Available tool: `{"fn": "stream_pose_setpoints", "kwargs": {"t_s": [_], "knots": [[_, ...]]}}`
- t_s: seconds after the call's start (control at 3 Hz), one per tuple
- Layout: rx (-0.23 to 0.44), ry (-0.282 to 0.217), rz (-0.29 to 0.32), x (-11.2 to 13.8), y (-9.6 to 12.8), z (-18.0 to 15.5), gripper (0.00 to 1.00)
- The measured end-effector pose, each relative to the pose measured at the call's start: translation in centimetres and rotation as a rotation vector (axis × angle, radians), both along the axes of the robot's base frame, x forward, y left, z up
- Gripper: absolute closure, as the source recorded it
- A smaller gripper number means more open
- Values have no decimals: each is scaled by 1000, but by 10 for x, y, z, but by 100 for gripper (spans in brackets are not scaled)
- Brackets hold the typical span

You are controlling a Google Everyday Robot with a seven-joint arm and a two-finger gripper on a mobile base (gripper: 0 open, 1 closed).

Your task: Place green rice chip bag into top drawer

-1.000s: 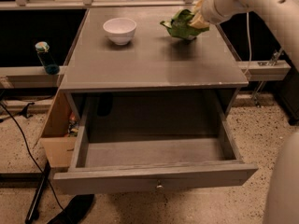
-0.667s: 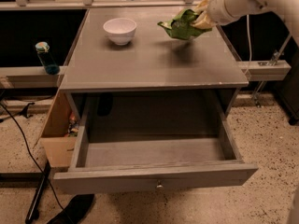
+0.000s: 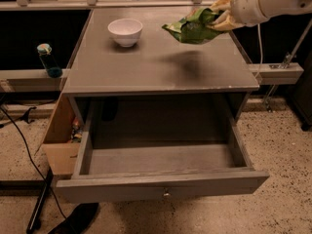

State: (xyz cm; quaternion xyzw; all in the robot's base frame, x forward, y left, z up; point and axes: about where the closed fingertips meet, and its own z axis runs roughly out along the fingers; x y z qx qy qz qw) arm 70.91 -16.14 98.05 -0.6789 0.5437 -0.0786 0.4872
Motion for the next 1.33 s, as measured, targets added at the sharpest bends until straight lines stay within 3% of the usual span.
{"fn": "stream_pose_setpoints", "kwargs": {"t_s": [0.33,0.67,1.33], "knots": [[0,0,0,0,0,0,100],[-3,-26,48,-12,4,4,100],[-3,-120,213,-87,3,23,100]]}}
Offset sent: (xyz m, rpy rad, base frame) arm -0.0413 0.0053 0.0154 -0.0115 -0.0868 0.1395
